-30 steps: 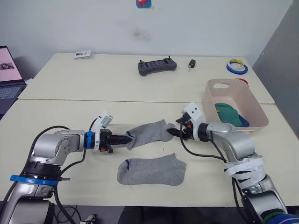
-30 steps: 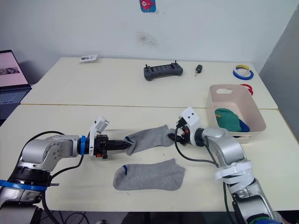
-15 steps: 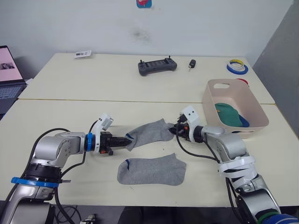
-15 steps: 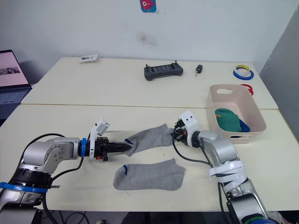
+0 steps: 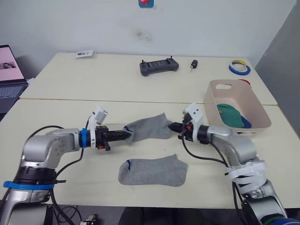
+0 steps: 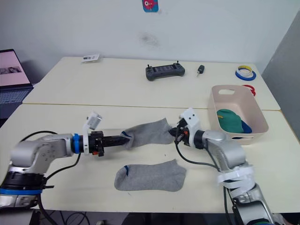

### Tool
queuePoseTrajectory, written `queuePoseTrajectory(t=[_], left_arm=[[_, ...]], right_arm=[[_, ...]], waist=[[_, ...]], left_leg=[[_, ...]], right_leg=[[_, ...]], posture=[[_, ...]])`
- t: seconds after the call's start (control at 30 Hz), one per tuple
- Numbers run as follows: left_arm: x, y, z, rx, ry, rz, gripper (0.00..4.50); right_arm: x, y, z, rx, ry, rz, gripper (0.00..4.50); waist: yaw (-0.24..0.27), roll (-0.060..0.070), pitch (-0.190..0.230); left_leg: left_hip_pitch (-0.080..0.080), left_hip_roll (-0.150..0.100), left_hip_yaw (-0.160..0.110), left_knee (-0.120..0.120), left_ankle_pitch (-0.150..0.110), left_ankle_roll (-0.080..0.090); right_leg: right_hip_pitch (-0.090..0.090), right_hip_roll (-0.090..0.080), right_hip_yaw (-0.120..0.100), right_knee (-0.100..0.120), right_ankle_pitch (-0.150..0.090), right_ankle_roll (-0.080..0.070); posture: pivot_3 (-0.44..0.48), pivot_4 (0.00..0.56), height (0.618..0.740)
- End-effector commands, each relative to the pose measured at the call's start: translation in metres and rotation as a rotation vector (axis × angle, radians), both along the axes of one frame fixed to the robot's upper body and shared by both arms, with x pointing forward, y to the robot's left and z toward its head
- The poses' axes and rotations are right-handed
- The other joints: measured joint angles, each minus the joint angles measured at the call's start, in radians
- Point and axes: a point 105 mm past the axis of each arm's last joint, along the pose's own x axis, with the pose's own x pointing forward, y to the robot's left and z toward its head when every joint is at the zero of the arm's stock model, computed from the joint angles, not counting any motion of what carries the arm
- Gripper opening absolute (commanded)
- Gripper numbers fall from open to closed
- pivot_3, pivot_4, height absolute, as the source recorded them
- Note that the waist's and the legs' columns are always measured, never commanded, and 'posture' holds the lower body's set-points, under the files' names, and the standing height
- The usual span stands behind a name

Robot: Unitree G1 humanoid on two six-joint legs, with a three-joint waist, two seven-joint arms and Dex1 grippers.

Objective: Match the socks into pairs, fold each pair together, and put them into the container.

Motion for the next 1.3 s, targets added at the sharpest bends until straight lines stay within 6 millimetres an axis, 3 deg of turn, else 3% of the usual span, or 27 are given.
queuePoseTrajectory(t=[0.03,0.13,0.27,0.37,0.5,0.63,0.77,0.97,1.17,1.3], left_arm=[[-0.021,-0.008,0.032,-0.05,-0.015,-0.074,0.0],[-0.044,-0.013,0.039,-0.084,0.056,-0.126,0.0],[-0.08,-0.016,0.032,-0.083,0.189,-0.195,0.0],[-0.09,-0.014,0.017,-0.065,0.259,-0.182,0.0],[-0.096,-0.015,-0.015,-0.014,0.367,-0.157,0.0],[-0.093,-0.015,-0.045,0.044,0.411,-0.136,0.0],[-0.08,-0.013,-0.056,0.073,0.382,-0.113,0.0],[-0.083,-0.003,-0.052,0.095,0.413,-0.124,0.0],[-0.086,0.0,-0.031,0.104,0.379,-0.165,0.0],[-0.083,0.002,-0.031,0.117,0.384,-0.156,0.0]], right_arm=[[-0.031,-0.004,0.029,0.07,-0.057,0.105,0.05],[-0.057,-0.016,0.035,0.085,-0.024,0.143,0.05],[-0.095,-0.03,0.033,0.079,0.087,0.196,0.05],[-0.112,-0.032,0.028,0.082,0.144,0.209,0.05],[-0.135,-0.029,0.004,0.017,0.216,0.203,0.05],[-0.133,-0.027,-0.019,-0.023,0.246,0.143,0.05],[-0.129,-0.028,-0.034,-0.053,0.252,0.114,0.05],[-0.125,-0.034,-0.047,-0.082,0.25,0.088,0.05],[-0.138,-0.036,-0.037,-0.055,0.278,0.147,0.05],[-0.132,-0.037,-0.035,-0.04,0.278,0.123,0.05]], waist=[[0.0,0.0,0.0],[0.0,0.0,0.0],[-0.001,0.0,0.0],[-0.001,0.0,0.0],[0.001,0.0,0.0],[0.001,-0.001,0.0],[0.002,-0.001,0.0],[0.002,-0.001,0.0],[0.002,-0.001,0.0],[0.002,-0.001,0.0]], left_leg=[[0.0,0.0,0.0,0.0,0.0,0.0],[0.001,0.0,0.0,0.0,0.0,0.0],[0.001,0.0,0.0,-0.001,0.0,0.0],[0.002,0.001,0.0,-0.001,0.0,0.0],[0.004,0.0,0.001,-0.003,0.0,0.0],[0.004,0.0,0.002,-0.003,0.0,0.0],[0.003,0.0,0.002,-0.003,0.0,0.0],[0.003,0.0,0.002,-0.004,0.0,0.0],[0.003,0.0,0.002,-0.004,0.0,0.0],[0.003,0.0,0.002,-0.004,0.0,0.0]], right_leg=[[0.0,0.0,0.0,0.0,0.0,0.0],[0.001,0.0,0.0,0.0,0.0,0.0],[0.001,0.0,0.001,-0.001,0.0,0.0],[0.002,0.0,0.001,0.0,0.0,0.0],[0.002,0.0,0.001,-0.001,-0.001,0.001],[0.002,0.0,0.002,-0.002,-0.001,0.002],[0.002,0.0,0.002,-0.002,-0.002,0.004],[0.001,0.0,0.002,-0.002,-0.002,0.003],[0.001,0.0,0.002,-0.002,-0.002,0.003],[0.002,0.0,0.002,-0.002,-0.002,0.004]], posture=[[0.0,0.15,0.74],[0.0,0.15,0.74],[0.0,0.15,0.74],[0.0,0.15,0.74],[0.0,0.15,0.74],[0.0,0.15,0.74],[0.0,0.15,0.74],[0.0,0.15,0.74],[0.0,0.15,0.74],[0.0,0.15,0.74]])
